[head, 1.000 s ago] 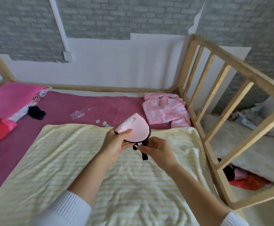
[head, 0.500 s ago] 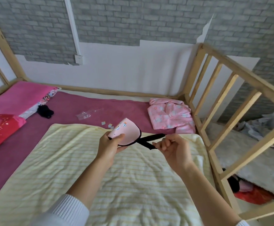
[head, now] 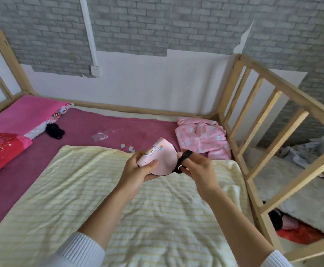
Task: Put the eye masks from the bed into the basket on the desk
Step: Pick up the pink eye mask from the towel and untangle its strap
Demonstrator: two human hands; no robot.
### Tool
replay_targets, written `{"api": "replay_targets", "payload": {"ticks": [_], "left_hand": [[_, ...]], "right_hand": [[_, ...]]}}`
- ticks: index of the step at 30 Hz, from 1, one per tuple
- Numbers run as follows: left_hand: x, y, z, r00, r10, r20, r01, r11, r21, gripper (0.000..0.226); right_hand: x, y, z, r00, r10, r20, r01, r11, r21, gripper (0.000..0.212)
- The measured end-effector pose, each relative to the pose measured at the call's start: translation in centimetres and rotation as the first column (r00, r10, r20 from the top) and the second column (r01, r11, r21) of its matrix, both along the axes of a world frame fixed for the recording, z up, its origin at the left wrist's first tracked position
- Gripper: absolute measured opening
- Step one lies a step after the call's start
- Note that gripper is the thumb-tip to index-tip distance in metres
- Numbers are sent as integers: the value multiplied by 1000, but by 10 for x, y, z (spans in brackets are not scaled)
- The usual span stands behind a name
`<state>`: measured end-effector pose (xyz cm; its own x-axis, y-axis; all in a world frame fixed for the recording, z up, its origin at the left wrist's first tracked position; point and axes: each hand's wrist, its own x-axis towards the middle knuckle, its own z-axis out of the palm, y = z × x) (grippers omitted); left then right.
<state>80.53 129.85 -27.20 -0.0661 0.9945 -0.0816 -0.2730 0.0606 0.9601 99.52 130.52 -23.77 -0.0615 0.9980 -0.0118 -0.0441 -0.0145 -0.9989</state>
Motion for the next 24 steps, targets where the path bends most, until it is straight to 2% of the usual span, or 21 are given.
{"api": "replay_targets", "payload": {"ticks": [2,5,7,11,13,17,20,24], "left_hand": [[-4,-3,2,994,-69,-80,70,997,13,23],[-10,-6,7,952,-164,-258,179,983,34,24],[-11,-7,12,891,-234,-389,265,964,27,22],[-5,-9,20,801,-367,-472,400,916,-33,19],[-6,-9,24,799,-379,-466,403,914,-52,19],[-16,-15,28,876,-336,-347,334,940,-67,22],[-24,-26,27,925,-245,-290,235,969,-71,27],[-36,-48,24,986,-75,-147,63,995,-83,26]], "right_hand": [[-1,0,1,994,75,74,-76,997,9,20],[0,3,7,991,101,86,-105,994,40,28],[0,6,11,979,157,128,-169,982,85,20],[-7,4,15,917,292,273,-336,933,128,14],[-8,6,14,895,325,306,-373,921,114,13],[-6,14,17,879,389,277,-407,913,8,14],[-9,20,20,839,497,221,-488,868,-94,13],[-27,18,18,777,579,247,-563,815,-139,26]]}}
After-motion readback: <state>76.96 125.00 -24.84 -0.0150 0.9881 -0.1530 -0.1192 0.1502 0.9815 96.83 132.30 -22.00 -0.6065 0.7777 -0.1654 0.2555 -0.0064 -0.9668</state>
